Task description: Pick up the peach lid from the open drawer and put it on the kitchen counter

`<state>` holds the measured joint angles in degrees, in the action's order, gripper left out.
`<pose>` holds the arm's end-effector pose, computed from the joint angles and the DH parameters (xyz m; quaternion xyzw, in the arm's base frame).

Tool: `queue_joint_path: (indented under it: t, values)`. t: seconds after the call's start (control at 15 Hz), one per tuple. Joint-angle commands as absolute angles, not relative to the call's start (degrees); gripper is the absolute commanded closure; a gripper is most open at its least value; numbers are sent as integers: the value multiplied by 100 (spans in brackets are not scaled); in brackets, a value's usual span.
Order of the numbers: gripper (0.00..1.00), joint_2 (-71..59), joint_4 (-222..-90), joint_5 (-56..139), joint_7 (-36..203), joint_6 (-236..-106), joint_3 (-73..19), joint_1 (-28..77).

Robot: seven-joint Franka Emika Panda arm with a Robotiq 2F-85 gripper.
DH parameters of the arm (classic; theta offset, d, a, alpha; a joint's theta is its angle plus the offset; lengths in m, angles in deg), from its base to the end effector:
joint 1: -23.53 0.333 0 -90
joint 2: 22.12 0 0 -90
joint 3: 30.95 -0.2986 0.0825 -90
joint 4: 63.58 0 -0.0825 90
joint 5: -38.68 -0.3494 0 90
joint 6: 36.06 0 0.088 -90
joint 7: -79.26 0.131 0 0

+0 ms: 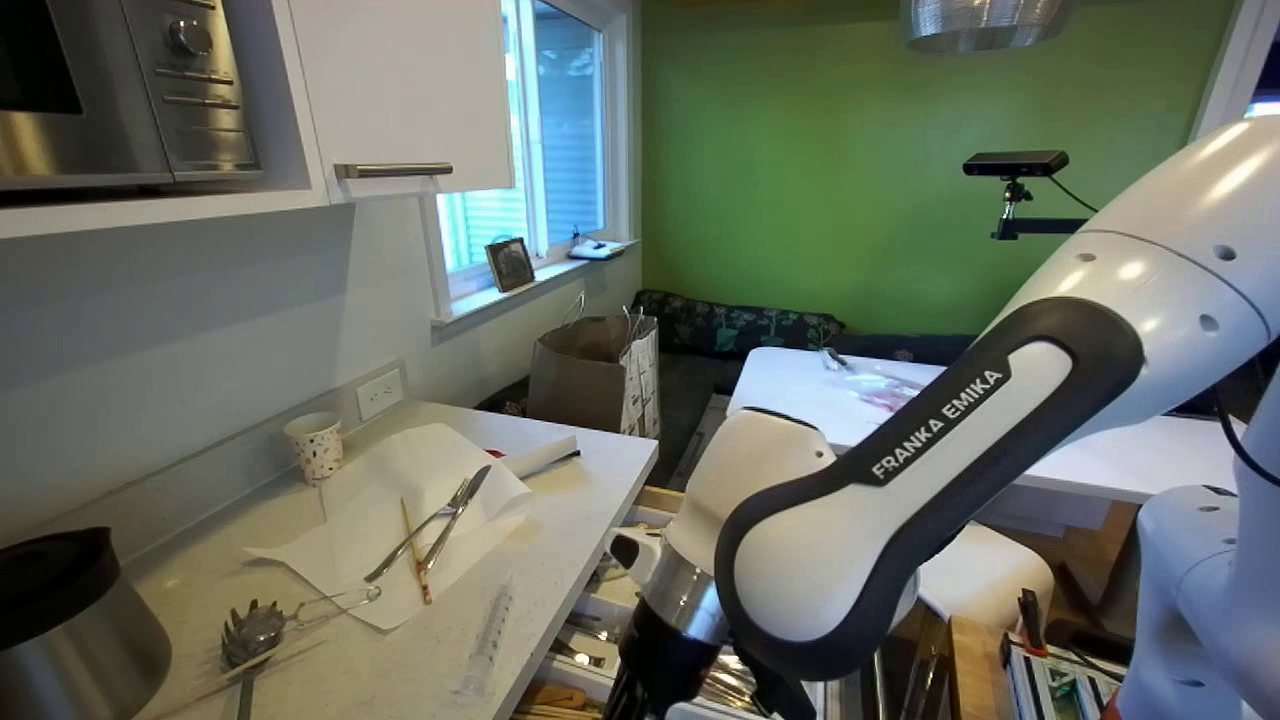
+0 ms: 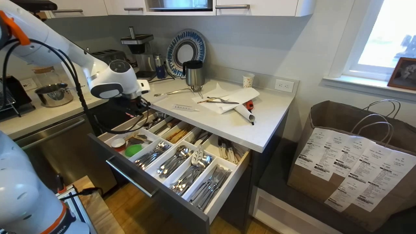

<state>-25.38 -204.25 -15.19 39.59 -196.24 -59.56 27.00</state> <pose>0.4257 0.2299 0.3345 -0.9374 -0.2014 -0.1926 0.2091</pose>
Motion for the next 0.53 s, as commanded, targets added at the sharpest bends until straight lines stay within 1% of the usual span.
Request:
queue_joint_path:
  t: [0.0, 0.27, 0.33, 0.47]
  values:
    - [88, -2640, -20445, -1555, 3962, -19644, -5863, 2757]
    - [88, -2716, -20503, -1589, 3973, -19669, -5796, 2838]
    - [97, -2716, -20507, -1589, 3973, -19671, -5795, 2843]
    - [97, -2328, -19962, -1990, 4157, -20176, -5814, 2864]
